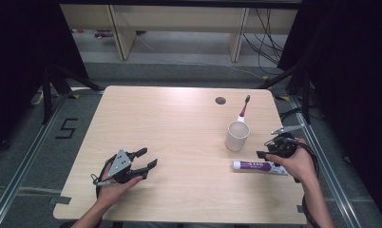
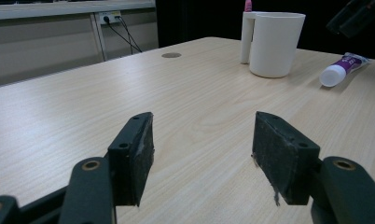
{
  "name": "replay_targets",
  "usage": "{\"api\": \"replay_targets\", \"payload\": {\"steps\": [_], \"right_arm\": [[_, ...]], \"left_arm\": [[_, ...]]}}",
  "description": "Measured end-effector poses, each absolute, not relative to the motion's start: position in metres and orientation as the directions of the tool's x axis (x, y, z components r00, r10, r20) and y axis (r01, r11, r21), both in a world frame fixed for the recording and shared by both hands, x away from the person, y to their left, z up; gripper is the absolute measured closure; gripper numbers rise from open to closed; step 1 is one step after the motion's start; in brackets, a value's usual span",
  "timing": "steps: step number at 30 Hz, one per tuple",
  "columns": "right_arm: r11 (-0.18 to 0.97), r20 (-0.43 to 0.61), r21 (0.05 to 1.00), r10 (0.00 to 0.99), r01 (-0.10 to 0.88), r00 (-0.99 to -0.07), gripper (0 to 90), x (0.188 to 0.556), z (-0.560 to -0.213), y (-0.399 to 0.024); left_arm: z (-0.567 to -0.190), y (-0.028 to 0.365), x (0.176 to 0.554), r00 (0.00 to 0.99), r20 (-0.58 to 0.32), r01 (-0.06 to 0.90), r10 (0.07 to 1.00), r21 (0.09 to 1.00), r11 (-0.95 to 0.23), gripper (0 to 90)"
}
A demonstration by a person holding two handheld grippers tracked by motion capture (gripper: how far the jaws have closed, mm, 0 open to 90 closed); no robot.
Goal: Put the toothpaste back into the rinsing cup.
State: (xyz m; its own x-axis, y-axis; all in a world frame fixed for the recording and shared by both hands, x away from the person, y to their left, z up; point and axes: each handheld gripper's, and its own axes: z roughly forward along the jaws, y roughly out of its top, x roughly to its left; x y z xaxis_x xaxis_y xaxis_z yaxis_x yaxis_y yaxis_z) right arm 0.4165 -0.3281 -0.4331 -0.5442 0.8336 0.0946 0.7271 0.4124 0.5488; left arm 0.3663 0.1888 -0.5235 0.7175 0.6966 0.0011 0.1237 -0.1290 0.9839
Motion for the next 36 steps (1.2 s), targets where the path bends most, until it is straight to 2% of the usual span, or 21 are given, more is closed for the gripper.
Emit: {"api": "replay_targets", "payload": {"steps": [1, 4, 5, 7, 12, 19, 25, 30, 36], "right_arm": [[0.469, 0.09, 0.541, 0.793, 0.699, -0.602, 42.7, 0.419, -0.436, -0.327], [0.615, 0.005, 0.413, 0.736, 0.672, -0.677, 44.1, 0.418, -0.436, -0.322], [0.66, 0.006, 0.409, 0.689, 0.631, -0.725, 44.5, 0.419, -0.436, -0.322], [0.732, -0.015, 0.343, 0.631, 0.589, -0.776, 44.7, 0.421, -0.437, -0.318], [0.825, -0.057, 0.245, 0.536, 0.509, -0.842, 44.2, 0.427, -0.441, -0.313], [0.902, -0.061, 0.15, 0.417, 0.404, -0.907, 43.9, 0.431, -0.449, -0.308], [0.927, -0.056, 0.103, 0.368, 0.361, -0.928, 44.1, 0.434, -0.458, -0.305], [0.939, -0.064, 0.065, 0.341, 0.337, -0.938, 45.0, 0.438, -0.464, -0.302], [0.932, -0.054, 0.021, 0.362, 0.361, -0.931, 49.2, 0.439, -0.468, -0.3]], "left_arm": [[-0.524, 0.189, 0.366, 0.718, 0.001, 0.123, 0.696, 0.984, -0.129, 38.6], [-0.523, 0.189, 0.366, 0.718, 0.004, 0.122, 0.696, 0.984, -0.132, 38.4], [-0.523, 0.189, 0.366, 0.716, 0.007, 0.127, 0.698, 0.982, -0.14, 38.4], [-0.523, 0.189, 0.366, 0.714, 0.008, 0.133, 0.701, 0.98, -0.146, 38.3], [-0.523, 0.189, 0.365, 0.712, 0.007, 0.132, 0.702, 0.981, -0.144, 38.2], [-0.523, 0.189, 0.365, 0.714, 0.009, 0.132, 0.701, 0.98, -0.147, 38.1], [-0.523, 0.188, 0.365, 0.713, 0.009, 0.133, 0.701, 0.98, -0.148, 38.1], [-0.523, 0.189, 0.366, 0.713, 0.008, 0.134, 0.701, 0.98, -0.147, 38.1], [-0.523, 0.188, 0.366, 0.713, 0.008, 0.135, 0.701, 0.98, -0.148, 38.0]]}}
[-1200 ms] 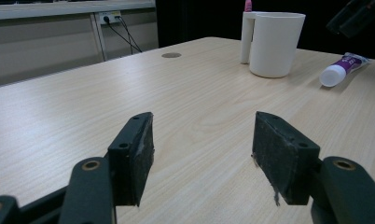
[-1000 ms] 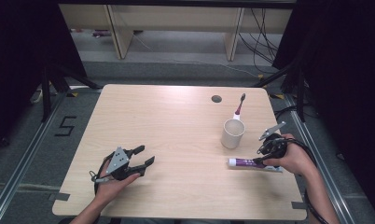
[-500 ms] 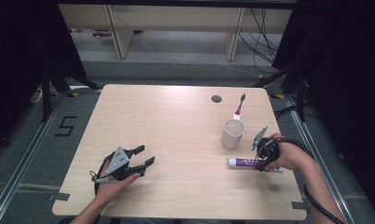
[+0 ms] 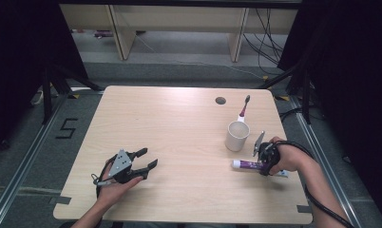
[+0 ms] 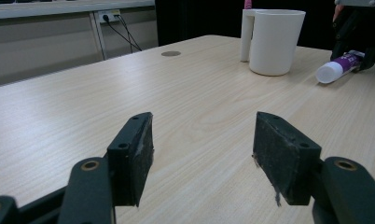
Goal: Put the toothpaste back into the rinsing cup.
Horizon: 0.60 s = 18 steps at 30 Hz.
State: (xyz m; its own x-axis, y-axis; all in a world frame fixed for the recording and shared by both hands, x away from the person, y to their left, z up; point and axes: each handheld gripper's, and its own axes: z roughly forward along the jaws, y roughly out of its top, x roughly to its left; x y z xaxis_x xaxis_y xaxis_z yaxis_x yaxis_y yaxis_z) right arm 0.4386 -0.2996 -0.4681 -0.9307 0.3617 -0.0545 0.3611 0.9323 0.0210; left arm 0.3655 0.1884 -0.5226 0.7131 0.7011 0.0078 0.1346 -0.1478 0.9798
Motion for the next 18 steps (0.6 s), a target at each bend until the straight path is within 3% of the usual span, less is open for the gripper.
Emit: {"api": "replay_targets", "payload": {"steps": [18], "right_arm": [[0.954, -0.015, -0.032, 0.298, 0.299, -0.954, 63.1, 0.4461, -0.4698, -0.2971]], "left_arm": [[-0.5226, 0.1885, 0.3657, 0.714, 0.008, 0.135, 0.7, 0.98, -0.149, 37.8]]}}
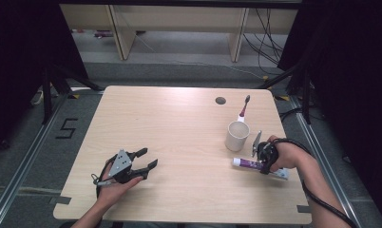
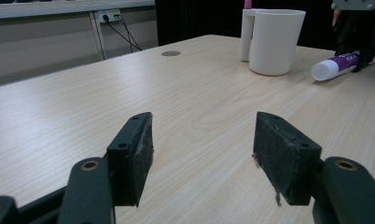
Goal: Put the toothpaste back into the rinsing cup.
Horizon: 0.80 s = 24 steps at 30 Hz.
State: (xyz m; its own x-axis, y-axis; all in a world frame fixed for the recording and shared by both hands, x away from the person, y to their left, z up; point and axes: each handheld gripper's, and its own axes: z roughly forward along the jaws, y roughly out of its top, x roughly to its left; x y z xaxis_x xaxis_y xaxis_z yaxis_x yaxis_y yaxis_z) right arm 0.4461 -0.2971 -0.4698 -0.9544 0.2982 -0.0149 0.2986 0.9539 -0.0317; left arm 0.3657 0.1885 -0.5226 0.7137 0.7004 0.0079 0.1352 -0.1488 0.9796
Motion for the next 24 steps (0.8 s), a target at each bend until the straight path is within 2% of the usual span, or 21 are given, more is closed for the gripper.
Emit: {"api": "replay_targets", "payload": {"steps": [1, 2, 6, 10, 17, 24], "right_arm": [[0.962, -0.006, -0.03, 0.272, 0.272, -0.962, 64.4, 0.448, -0.47, -0.297], [0.956, -0.007, -0.034, 0.29, 0.29, -0.957, 65.6, 0.447, -0.47, -0.297], [0.964, -0.004, -0.038, 0.263, 0.263, -0.965, 70.1, 0.447, -0.468, -0.296], [0.955, -0.014, -0.032, 0.296, 0.296, -0.955, 73.9, 0.443, -0.465, -0.294], [0.96, 0.025, -0.018, 0.28, 0.279, -0.96, 75.4, 0.435, -0.46, -0.283], [0.972, 0.009, 0.002, 0.236, 0.236, -0.972, 75.6, 0.426, -0.442, -0.258]], "left_arm": [[-0.523, 0.188, 0.366, 0.714, 0.007, 0.135, 0.7, 0.98, -0.148, 37.8], [-0.523, 0.188, 0.366, 0.714, 0.007, 0.135, 0.7, 0.98, -0.148, 37.9], [-0.522, 0.188, 0.365, 0.717, 0.013, 0.133, 0.697, 0.979, -0.155, 37.8], [-0.522, 0.187, 0.365, 0.729, 0.03, 0.126, 0.684, 0.976, -0.177, 38.3], [-0.515, 0.178, 0.361, 0.77, 0.041, 0.108, 0.637, 0.975, -0.193, 40.0], [-0.504, 0.161, 0.353, 0.833, 0.046, 0.092, 0.552, 0.971, -0.22, 41.1]]}}
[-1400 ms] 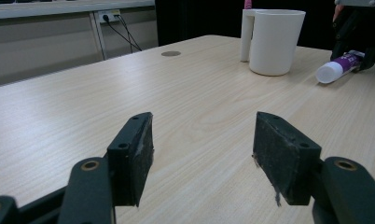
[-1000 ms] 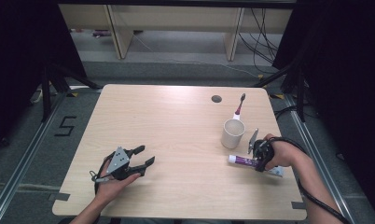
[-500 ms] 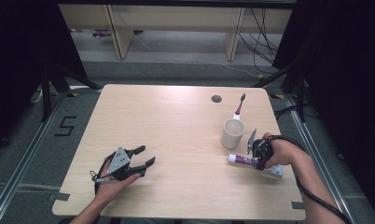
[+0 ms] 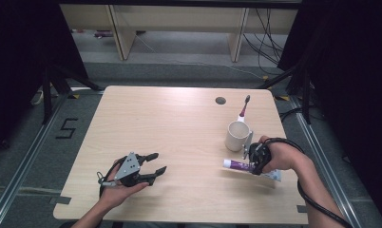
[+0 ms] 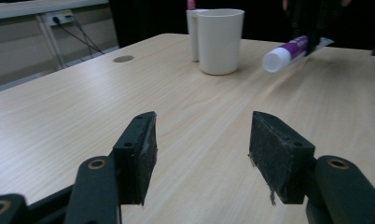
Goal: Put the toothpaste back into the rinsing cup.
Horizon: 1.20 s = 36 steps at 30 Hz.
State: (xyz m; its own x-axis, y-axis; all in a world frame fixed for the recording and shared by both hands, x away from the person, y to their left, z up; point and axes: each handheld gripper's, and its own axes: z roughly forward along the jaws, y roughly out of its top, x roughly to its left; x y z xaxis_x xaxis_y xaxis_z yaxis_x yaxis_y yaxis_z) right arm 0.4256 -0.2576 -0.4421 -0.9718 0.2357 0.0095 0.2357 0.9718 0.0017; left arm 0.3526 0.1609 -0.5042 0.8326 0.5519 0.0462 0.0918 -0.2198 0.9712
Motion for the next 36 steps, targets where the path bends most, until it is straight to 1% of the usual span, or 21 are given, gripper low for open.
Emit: {"api": "replay_targets", "payload": {"steps": [1, 2, 3, 4, 5, 6, 7, 9, 17, 18, 19, 22, 26, 29, 32, 34, 35, 36], "right_arm": [[0.979, 0.004, 0.007, 0.202, 0.202, -0.979, 75.6, 0.426, -0.44, -0.254], [0.98, 0.003, 0.007, 0.2, 0.2, -0.98, 75.6, 0.423, -0.437, -0.248], [0.985, -0.002, 0.013, 0.173, 0.173, -0.985, 75.6, 0.423, -0.436, -0.244], [0.982, -0.005, 0.008, 0.19, 0.19, -0.982, 75.6, 0.421, -0.434, -0.241], [0.99, -0.007, 0.025, 0.138, 0.138, -0.99, 75.6, 0.421, -0.432, -0.235], [0.987, -0.013, 0.022, 0.162, 0.162, -0.987, 75.7, 0.418, -0.429, -0.231], [0.987, -0.013, 0.023, 0.157, 0.157, -0.988, 75.7, 0.417, -0.427, -0.228], [0.994, -0.02, 0.054, 0.097, 0.095, -0.995, 75.7, 0.417, -0.423, -0.218], [0.997, -0.024, 0.064, 0.043, 0.041, -0.999, 75.7, 0.411, -0.412, -0.185], [0.997, -0.022, 0.07, 0.023, 0.022, -0.999, 75.7, 0.41, -0.411, -0.178], [0.997, -0.016, 0.07, 0.032, 0.031, -0.999, 75.8, 0.41, -0.411, -0.176], [0.997, -0.016, 0.075, -0.011, -0.012, -1.0, 75.8, 0.41, -0.41, -0.165], [0.997, -0.01, 0.065, -0.032, -0.032, -0.999, 75.7, 0.408, -0.411, -0.152], [0.993, -0.019, 0.078, -0.086, -0.087, -0.996, 75.8, 0.409, -0.414, -0.142], [0.998, -0.003, 0.053, -0.035, -0.035, -0.999, 75.7, 0.405, -0.413, -0.136], [0.996, -0.003, 0.057, -0.071, -0.071, -0.997, 75.8, 0.407, -0.413, -0.133], [0.997, -0.006, 0.05, -0.053, -0.053, -0.999, 75.8, 0.405, -0.413, -0.132], [0.996, -0.004, 0.056, -0.066, -0.066, -0.998, 75.8, 0.406, -0.413, -0.131]], "left_arm": [[-0.502, 0.156, 0.352, 0.845, 0.05, 0.087, 0.533, 0.97, -0.229, 40.8], [-0.5, 0.155, 0.351, 0.848, 0.056, 0.087, 0.528, 0.966, -0.243, 40.4], [-0.499, 0.153, 0.351, 0.853, 0.06, 0.084, 0.518, 0.964, -0.251, 40.1], [-0.497, 0.149, 0.351, 0.862, 0.061, 0.081, 0.503, 0.964, -0.254, 39.6], [-0.495, 0.145, 0.351, 0.868, 0.062, 0.078, 0.493, 0.963, -0.256, 39.0], [-0.494, 0.143, 0.351, 0.873, 0.067, 0.07, 0.484, 0.963, -0.26, 38.4], [-0.492, 0.139, 0.351, 0.879, 0.078, 0.061, 0.471, 0.96, -0.273, 38.1], [-0.49, 0.134, 0.352, 0.886, 0.09, 0.048, 0.455, 0.958, -0.284, 37.5], [-0.478, 0.107, 0.356, 0.92, 0.134, -0.008, 0.367, 0.946, -0.325, 35.3], [-0.478, 0.106, 0.357, 0.922, 0.139, -0.013, 0.361, 0.944, -0.33, 35.0], [-0.477, 0.102, 0.357, 0.926, 0.145, -0.022, 0.349, 0.943, -0.333, 34.9], [-0.477, 0.094, 0.358, 0.932, 0.156, -0.036, 0.326, 0.937, -0.347, 34.1], [-0.478, 0.086, 0.36, 0.94, 0.158, -0.042, 0.301, 0.932, -0.359, 34.0], [-0.48, 0.081, 0.36, 0.946, 0.167, -0.053, 0.279, 0.925, -0.376, 34.9], [-0.482, 0.077, 0.361, 0.949, 0.174, -0.062, 0.262, 0.92, -0.388, 37.1], [-0.485, 0.075, 0.362, 0.952, 0.174, -0.062, 0.254, 0.916, -0.395, 38.9], [-0.485, 0.074, 0.363, 0.952, 0.185, -0.072, 0.244, 0.91, -0.408, 39.3], [-0.487, 0.073, 0.362, 0.954, 0.176, -0.065, 0.244, 0.913, -0.403, 40.5]]}}
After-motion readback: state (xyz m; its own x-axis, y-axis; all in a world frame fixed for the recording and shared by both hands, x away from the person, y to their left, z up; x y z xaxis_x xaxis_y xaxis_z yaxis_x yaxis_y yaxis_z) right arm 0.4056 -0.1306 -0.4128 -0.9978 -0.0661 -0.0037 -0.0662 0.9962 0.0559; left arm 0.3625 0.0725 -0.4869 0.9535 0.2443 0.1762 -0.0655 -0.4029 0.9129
